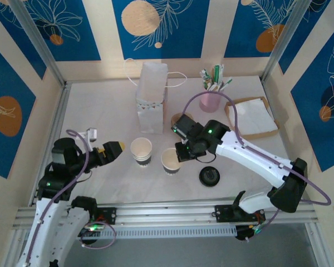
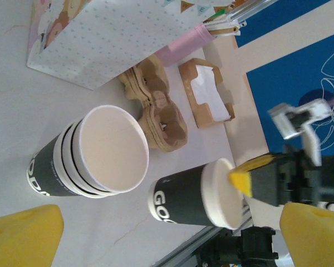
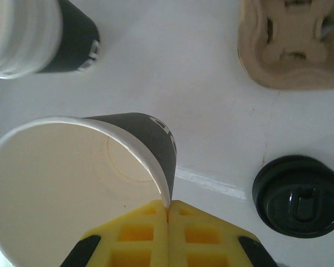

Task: Pack the takeout coffee

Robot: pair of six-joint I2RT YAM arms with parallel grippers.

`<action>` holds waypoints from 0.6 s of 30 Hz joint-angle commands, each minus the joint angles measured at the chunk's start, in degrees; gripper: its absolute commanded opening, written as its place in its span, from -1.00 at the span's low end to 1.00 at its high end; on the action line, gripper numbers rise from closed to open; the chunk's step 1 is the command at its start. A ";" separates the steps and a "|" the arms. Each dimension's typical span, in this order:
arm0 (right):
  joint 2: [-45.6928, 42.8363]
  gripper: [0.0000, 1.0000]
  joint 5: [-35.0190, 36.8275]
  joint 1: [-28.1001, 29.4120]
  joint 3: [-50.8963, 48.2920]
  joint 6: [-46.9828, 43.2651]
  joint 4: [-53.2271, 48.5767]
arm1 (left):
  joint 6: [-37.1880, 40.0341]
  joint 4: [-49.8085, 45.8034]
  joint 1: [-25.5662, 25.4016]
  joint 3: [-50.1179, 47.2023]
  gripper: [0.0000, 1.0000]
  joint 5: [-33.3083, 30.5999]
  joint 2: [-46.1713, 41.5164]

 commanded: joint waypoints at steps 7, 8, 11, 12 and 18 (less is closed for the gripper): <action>0.99 -1.00 -2.10 -1.16 -8.34 2.95 7.95 | -0.27 3.19 -13.60 -0.03 1.00 -10.92 4.99; 1.39 -0.99 -2.28 -1.32 -8.83 2.96 8.46 | -0.38 3.94 -15.64 -0.03 1.00 -12.38 5.85; 2.28 -0.91 -2.88 -1.66 -10.38 3.14 10.18 | -0.39 5.09 -20.83 0.71 1.00 -16.14 8.44; 2.45 -0.85 -2.93 -1.79 -10.92 3.37 10.55 | -0.28 5.36 -22.53 1.12 1.00 -17.62 9.19; 2.70 -0.54 -3.25 -2.01 -12.97 3.92 11.89 | 0.41 7.30 -30.81 3.32 1.00 -25.35 11.84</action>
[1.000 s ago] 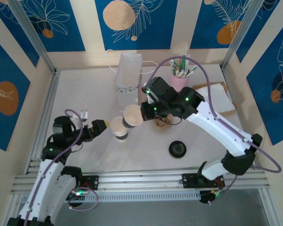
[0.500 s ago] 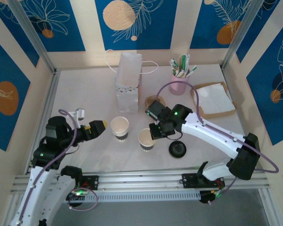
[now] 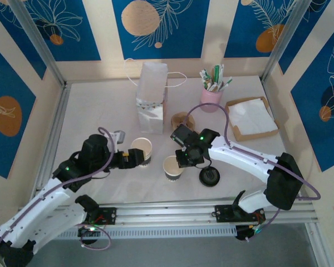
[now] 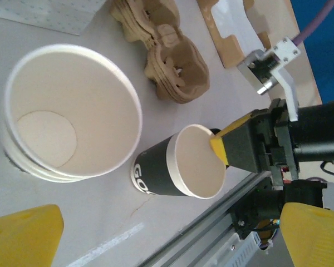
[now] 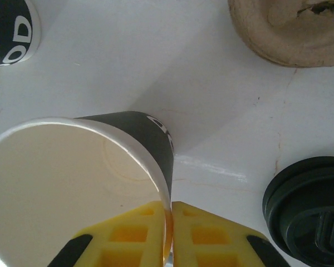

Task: Pack the takeout coffee

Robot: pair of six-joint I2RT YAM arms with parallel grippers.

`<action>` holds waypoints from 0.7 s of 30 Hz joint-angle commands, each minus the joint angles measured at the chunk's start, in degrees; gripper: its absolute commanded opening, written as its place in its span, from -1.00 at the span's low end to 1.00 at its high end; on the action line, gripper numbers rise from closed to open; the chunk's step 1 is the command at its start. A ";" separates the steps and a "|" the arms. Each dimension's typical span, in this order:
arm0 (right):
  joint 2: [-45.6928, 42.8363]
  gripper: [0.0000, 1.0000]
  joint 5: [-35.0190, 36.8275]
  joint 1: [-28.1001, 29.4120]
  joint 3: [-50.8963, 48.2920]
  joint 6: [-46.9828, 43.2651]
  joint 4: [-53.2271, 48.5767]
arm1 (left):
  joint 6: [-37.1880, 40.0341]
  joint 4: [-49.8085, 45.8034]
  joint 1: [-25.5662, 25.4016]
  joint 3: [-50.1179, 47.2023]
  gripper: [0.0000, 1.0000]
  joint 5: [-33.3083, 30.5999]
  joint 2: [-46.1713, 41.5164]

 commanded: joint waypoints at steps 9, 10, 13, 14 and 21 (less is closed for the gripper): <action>-5.12 0.19 0.02 -0.12 -0.52 1.66 -2.39 | 1.48 4.08 -12.16 5.69 1.00 -12.14 6.02; -6.27 0.29 0.62 -0.10 -0.67 2.01 -3.26 | 1.65 4.04 -13.31 6.23 1.00 -13.21 6.45; -10.31 0.61 2.69 -0.34 -1.94 2.94 -5.75 | 2.12 3.83 -16.13 7.42 1.00 -15.41 8.10; -11.80 0.78 3.35 -0.65 -2.62 3.30 -6.60 | 2.21 3.86 -17.01 7.78 1.00 -15.89 9.01; -20.67 0.98 5.15 -6.81 -9.35 5.66 -9.68 | 2.83 5.78 -21.51 10.00 1.00 -17.01 15.24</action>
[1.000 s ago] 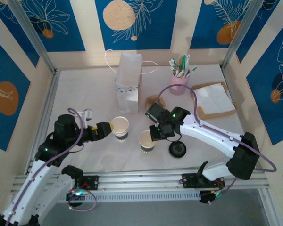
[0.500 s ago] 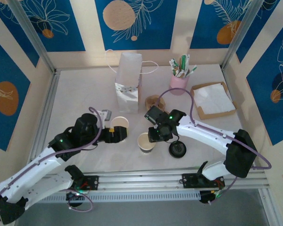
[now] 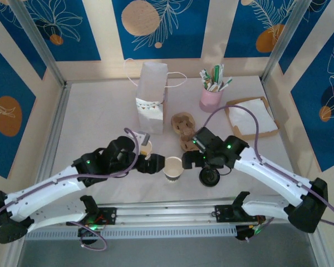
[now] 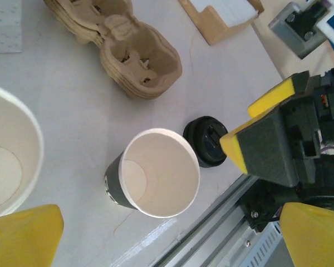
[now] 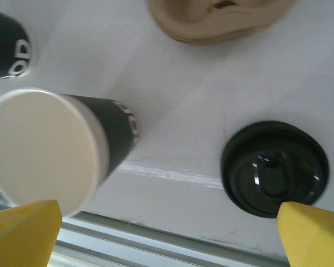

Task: Pack the takeout coffee

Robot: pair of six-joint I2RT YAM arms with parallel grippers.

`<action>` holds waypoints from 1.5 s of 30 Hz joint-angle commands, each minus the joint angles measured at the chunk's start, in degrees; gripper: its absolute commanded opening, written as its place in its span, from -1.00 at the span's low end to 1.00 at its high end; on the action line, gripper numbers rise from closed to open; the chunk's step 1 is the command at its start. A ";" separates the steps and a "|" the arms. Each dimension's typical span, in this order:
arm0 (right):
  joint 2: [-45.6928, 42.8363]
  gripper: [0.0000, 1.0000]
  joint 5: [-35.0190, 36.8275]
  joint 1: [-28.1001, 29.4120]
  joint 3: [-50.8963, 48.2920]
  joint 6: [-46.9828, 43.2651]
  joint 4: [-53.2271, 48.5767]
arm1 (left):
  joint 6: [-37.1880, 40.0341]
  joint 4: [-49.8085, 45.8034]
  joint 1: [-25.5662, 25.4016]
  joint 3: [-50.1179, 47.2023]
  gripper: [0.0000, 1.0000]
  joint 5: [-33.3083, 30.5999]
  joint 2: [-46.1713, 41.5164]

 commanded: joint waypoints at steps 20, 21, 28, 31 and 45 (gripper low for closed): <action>-0.96 0.99 -0.35 -10.69 -17.19 8.87 5.68 | 1.90 3.66 -4.45 2.77 1.00 -2.65 5.84; -0.87 1.00 -0.86 -10.69 -17.51 8.58 6.51 | 2.04 3.57 -4.45 2.78 1.00 -2.65 5.88; 1.63 0.91 -3.45 -10.77 -18.49 6.33 9.67 | 2.63 3.12 -4.45 2.84 1.00 -3.44 5.78; 3.84 0.84 -1.70 -10.75 -17.99 6.68 8.49 | 2.60 3.09 -4.45 2.70 1.00 -3.52 5.66; 6.34 0.67 -0.85 -10.71 -18.55 6.70 9.78 | 2.83 2.66 -4.44 2.60 1.00 -3.89 5.87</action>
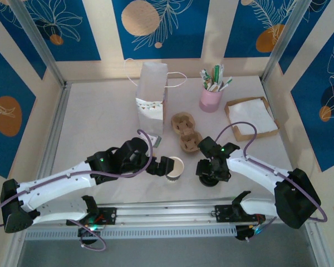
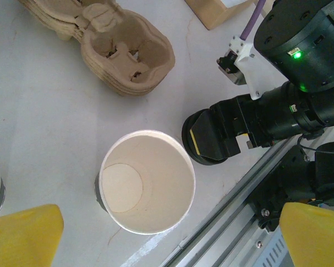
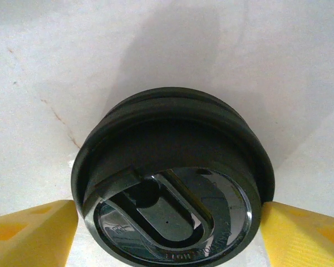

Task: Pack the takeout coffee

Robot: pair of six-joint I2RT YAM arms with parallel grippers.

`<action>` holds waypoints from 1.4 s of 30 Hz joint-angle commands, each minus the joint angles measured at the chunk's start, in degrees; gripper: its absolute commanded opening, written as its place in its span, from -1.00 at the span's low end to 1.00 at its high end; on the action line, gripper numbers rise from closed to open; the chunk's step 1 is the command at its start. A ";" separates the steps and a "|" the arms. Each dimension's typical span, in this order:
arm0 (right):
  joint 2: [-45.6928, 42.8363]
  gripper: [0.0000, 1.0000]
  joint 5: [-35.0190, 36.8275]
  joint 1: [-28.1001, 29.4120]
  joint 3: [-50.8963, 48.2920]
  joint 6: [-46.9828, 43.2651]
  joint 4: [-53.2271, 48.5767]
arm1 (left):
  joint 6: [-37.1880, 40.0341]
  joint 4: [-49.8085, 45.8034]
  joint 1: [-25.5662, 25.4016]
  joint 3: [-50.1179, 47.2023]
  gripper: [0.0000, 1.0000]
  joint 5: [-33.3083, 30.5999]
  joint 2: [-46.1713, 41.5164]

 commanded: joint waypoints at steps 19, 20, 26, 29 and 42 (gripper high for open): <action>-0.21 0.54 0.45 -0.97 -1.48 0.52 0.82 | 1.34 0.51 -0.60 1.03 1.00 -0.78 -0.28; -0.26 0.53 0.43 -1.05 -1.44 0.52 0.74 | 1.30 0.47 -0.60 1.03 1.00 -0.78 -0.32; -1.15 0.48 0.42 -1.23 -0.83 0.52 -0.07 | 1.33 0.34 -0.59 1.21 1.00 -0.78 -0.31; -2.12 0.45 0.70 -1.27 -0.31 0.50 -1.05 | 1.46 0.31 -0.53 1.26 1.00 -0.91 -0.17; -5.74 0.42 0.89 -1.48 1.68 0.43 -4.52 | 1.83 0.31 -0.48 1.82 1.00 -0.74 0.38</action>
